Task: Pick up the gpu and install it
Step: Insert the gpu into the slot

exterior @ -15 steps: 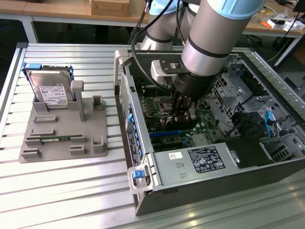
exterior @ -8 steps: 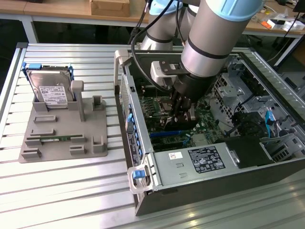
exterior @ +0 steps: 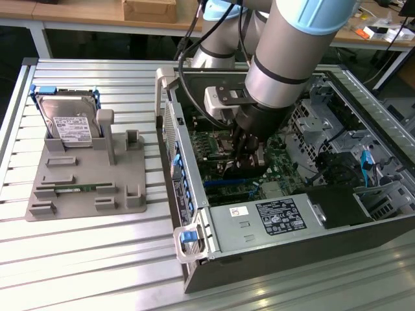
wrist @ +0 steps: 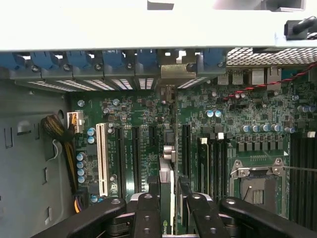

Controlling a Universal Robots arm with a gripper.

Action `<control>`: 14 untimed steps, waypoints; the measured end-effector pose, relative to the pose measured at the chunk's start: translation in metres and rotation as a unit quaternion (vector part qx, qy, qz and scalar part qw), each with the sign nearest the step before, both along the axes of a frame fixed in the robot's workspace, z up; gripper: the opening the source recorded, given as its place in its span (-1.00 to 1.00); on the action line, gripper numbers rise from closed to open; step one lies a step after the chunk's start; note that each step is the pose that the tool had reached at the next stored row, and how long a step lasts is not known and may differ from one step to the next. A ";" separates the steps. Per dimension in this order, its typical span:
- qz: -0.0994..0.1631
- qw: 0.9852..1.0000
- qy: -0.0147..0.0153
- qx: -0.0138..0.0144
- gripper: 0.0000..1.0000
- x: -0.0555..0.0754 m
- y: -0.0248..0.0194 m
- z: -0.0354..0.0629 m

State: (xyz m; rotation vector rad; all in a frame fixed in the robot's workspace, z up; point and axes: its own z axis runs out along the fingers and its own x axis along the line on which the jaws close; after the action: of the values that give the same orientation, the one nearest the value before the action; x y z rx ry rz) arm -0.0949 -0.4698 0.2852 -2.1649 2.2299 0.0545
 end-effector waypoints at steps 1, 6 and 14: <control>0.000 1.000 0.000 0.000 -0.49 0.000 0.0000 -0.0005; 0.000 1.000 0.000 -0.001 -0.49 0.000 0.0027 -0.0036; 0.000 1.000 0.000 -0.001 -0.49 -0.003 0.0040 -0.0065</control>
State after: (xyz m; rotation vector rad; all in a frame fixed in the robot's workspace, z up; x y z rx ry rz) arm -0.0982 -0.4659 0.2787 -2.1655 2.2305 0.0528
